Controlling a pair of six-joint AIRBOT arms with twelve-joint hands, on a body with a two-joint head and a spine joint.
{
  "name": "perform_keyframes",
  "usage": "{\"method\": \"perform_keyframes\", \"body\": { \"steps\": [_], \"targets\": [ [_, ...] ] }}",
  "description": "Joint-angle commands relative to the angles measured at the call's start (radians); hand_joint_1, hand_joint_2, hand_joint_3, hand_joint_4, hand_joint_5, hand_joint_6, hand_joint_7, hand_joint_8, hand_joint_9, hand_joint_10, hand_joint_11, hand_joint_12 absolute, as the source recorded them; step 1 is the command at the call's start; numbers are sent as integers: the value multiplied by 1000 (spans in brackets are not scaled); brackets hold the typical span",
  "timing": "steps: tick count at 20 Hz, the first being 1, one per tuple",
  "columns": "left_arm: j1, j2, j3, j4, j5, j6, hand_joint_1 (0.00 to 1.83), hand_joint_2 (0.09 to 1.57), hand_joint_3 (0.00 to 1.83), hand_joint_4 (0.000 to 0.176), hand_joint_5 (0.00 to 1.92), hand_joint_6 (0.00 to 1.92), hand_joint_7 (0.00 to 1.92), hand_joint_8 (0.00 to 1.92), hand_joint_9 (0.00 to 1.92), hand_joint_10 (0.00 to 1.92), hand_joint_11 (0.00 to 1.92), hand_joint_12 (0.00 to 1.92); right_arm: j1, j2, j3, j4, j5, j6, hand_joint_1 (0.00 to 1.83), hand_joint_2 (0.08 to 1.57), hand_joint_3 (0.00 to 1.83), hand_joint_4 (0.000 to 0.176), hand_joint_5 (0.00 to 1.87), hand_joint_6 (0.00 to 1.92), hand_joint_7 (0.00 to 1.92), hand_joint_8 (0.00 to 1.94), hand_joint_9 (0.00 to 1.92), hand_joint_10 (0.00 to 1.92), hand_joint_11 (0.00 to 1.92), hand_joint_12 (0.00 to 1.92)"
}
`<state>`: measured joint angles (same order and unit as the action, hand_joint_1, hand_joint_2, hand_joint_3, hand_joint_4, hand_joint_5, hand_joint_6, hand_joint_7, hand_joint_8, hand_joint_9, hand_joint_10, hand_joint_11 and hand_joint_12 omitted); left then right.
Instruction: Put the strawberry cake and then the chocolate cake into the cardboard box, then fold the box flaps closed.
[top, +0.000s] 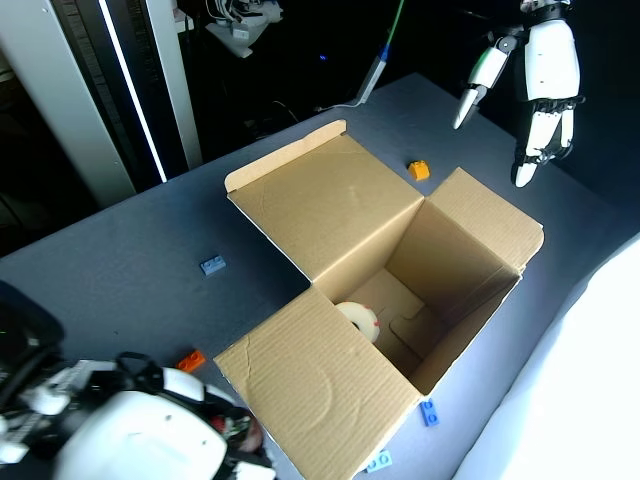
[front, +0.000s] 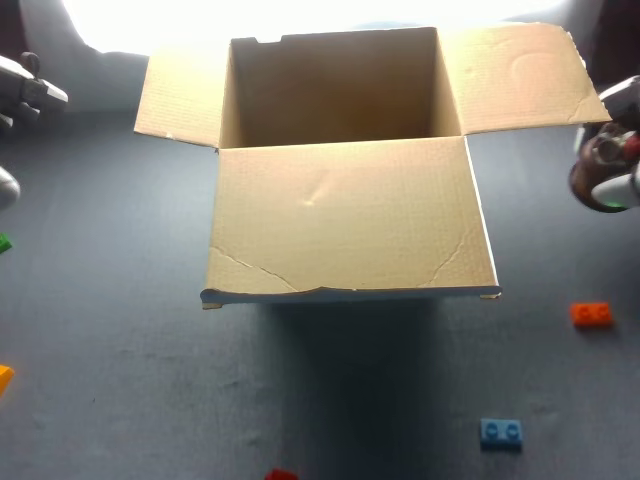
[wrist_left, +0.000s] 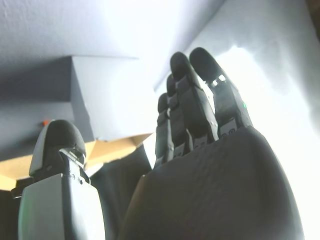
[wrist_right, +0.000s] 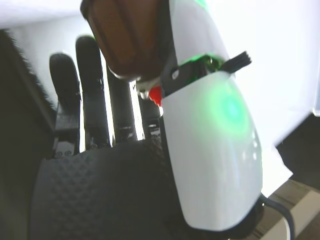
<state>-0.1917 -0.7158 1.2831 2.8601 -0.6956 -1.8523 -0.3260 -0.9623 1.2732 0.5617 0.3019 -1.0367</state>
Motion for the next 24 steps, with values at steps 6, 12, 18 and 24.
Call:
{"method": "perform_keyframes", "body": {
  "steps": [6,12,18,24],
  "targets": [
    [4,22,-6,-44,107,-139,664,1060,0,34,202,8,360,4,508,7,71,1217,86,159,-66,-5,63,-3,1154,1241,0,0,770,1239,722,1491,412,1465,163,1787],
    [73,34,-26,-44,182,-378,660,1058,1,38,208,1,347,0,505,1,93,1173,157,243,-93,-5,-1,-4,1154,1238,0,4,795,1238,718,1459,435,1411,162,1778],
    [73,34,-49,-44,182,-434,641,1072,5,39,206,4,353,4,494,1,86,1175,214,229,-94,-59,-1,7,1129,1266,3,20,680,1407,720,1447,459,1329,161,1708],
    [70,34,-53,-44,168,-440,646,1083,6,46,199,3,358,4,489,4,88,1167,305,182,-110,-99,-16,6,1112,1289,2,3,630,1451,686,1504,398,1458,145,1788]
  ]
}}
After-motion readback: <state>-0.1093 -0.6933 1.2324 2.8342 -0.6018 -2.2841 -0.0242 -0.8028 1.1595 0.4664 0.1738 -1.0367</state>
